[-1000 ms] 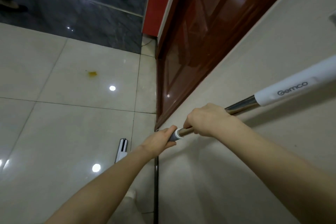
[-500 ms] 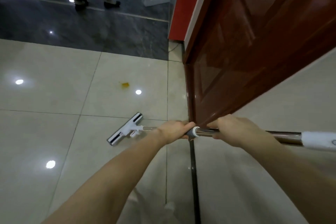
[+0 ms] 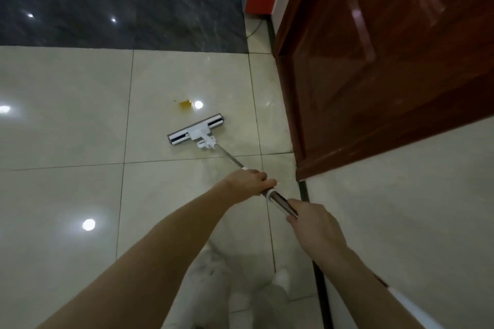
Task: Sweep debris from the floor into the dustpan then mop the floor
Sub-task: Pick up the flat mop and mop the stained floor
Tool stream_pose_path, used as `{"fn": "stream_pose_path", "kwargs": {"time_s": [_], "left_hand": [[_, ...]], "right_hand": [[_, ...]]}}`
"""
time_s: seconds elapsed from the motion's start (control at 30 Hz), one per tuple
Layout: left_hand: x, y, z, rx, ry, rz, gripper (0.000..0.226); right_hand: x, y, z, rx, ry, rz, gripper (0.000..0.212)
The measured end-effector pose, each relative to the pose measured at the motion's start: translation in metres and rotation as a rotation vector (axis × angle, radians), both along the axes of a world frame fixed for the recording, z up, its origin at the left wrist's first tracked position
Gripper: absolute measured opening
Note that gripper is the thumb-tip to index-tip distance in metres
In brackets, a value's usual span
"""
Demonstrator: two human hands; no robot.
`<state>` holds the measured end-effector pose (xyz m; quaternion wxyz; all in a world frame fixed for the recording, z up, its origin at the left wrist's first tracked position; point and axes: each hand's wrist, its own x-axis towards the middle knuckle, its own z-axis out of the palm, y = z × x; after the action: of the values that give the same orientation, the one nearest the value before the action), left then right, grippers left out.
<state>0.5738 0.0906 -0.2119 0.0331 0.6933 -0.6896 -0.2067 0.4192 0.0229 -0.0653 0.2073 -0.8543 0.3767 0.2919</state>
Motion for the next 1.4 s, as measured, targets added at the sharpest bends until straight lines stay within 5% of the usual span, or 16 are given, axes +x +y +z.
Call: {"fn": "stream_pose_path", "kwargs": {"time_s": [0.23,0.63,0.83,1.07,1.4], "left_hand": [[-0.017,0.017,-0.02,0.022,0.004,0.06,0.035],[-0.095,0.042,-0.018,0.062,0.458,1.065,0.046],[-0.152,0.021,-0.019,0.105,0.656,1.247,0.052],[-0.184,-0.012,-0.038,0.138,1.113,1.652,0.051],[-0.162,-0.037,-0.06,0.149,1.026,1.722,0.051]], "right_hand": [[-0.018,0.007,-0.018,0.222,-0.034,-0.085,0.028],[-0.063,-0.007,-0.033,0.378,0.039,0.033,0.059],[-0.122,-0.01,-0.042,0.468,-0.036,0.086,0.057],[-0.185,-0.007,-0.069,0.4,-0.057,0.088,0.061],[-0.154,-0.012,-0.09,0.3,-0.09,0.027,0.058]]}}
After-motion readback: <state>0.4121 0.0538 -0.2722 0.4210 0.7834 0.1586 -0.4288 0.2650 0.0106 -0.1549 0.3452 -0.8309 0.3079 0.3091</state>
